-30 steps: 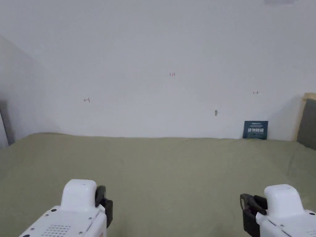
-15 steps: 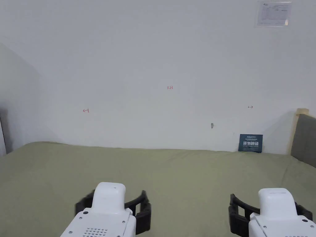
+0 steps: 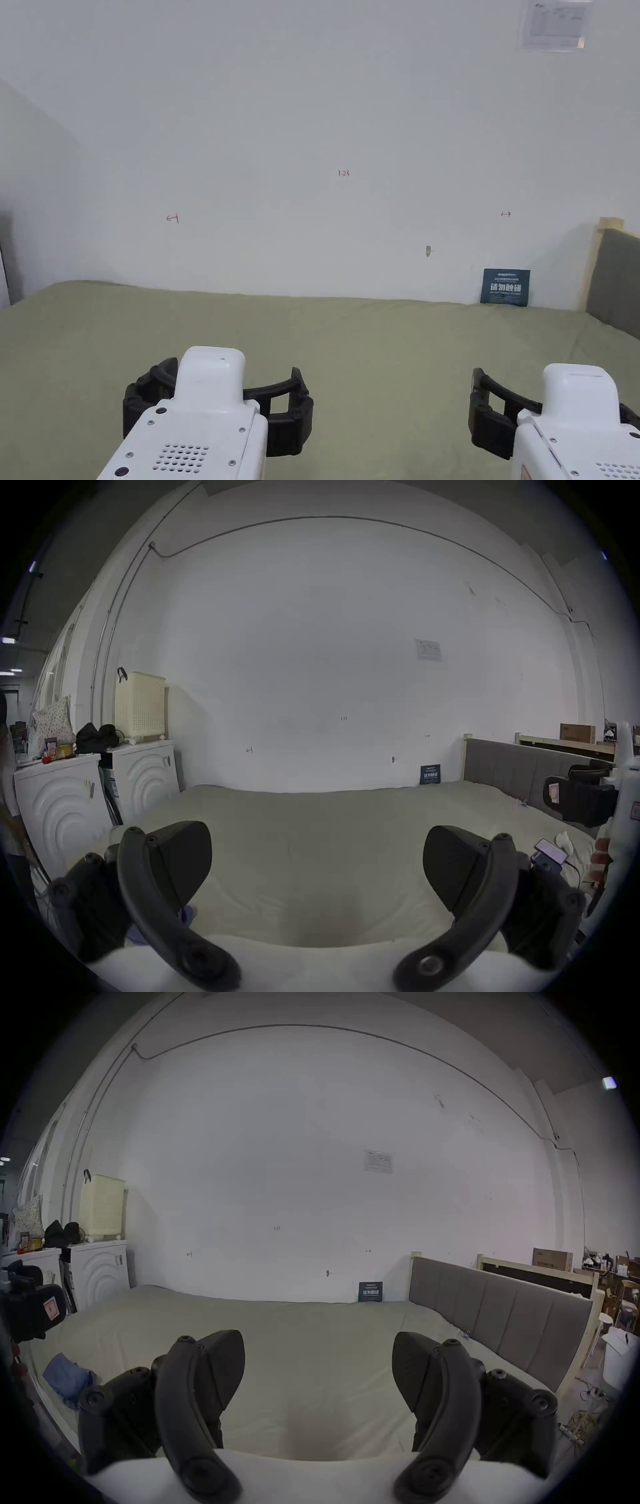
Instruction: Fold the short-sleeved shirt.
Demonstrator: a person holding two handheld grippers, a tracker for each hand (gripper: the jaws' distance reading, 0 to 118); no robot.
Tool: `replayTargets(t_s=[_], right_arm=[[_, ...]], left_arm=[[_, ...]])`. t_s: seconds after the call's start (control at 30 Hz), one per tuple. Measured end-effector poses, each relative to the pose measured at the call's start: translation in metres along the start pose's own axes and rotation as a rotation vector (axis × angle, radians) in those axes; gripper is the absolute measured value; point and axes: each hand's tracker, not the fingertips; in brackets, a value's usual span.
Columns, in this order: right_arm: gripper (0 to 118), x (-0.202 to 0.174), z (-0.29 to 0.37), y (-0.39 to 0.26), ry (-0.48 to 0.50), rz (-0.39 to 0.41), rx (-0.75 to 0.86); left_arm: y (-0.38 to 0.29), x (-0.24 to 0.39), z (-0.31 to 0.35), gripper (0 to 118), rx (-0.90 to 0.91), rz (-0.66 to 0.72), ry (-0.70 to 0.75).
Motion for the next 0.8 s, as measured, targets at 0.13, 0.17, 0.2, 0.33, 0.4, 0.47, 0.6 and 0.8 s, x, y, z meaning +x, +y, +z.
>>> replayTargets(t_s=[0.13, 0.17, 0.2, 0.33, 0.4, 0.47, 0.6, 0.8], right_arm=[[92, -0.004, 0.001, 0.002, 0.003, 0.028, 0.010], [92, -0.004, 0.001, 0.002, 0.003, 0.029, 0.010], [91, -0.005, 0.002, 0.002, 0.001, 0.027, 0.010], [92, -0.006, 0.001, 0.002, 0.008, 0.020, 0.002], [92, -0.007, 0.001, 0.002, 0.010, 0.023, -0.002], [92, -0.005, 0.002, 0.001, 0.011, 0.017, 0.001], [92, -0.004, 0.000, 0.001, 0.006, 0.012, -0.005], [92, -0.005, 0.000, 0.001, 0.007, 0.007, -0.003]], left_arm=[[-0.002, -0.003, 0.000, 118, -0.001, 0.005, 0.005], [-0.001, -0.004, 0.000, 118, 0.000, 0.008, 0.005], [-0.001, -0.005, 0.000, 118, -0.001, 0.009, 0.007], [-0.001, -0.009, 0.000, 118, 0.003, 0.018, 0.020], [0.000, -0.010, -0.001, 118, -0.001, 0.021, 0.025], [0.000, -0.012, -0.002, 118, -0.004, 0.026, 0.026], [-0.002, -0.013, -0.004, 118, -0.010, 0.030, 0.031], [-0.004, -0.014, -0.004, 118, -0.025, 0.030, 0.031]])
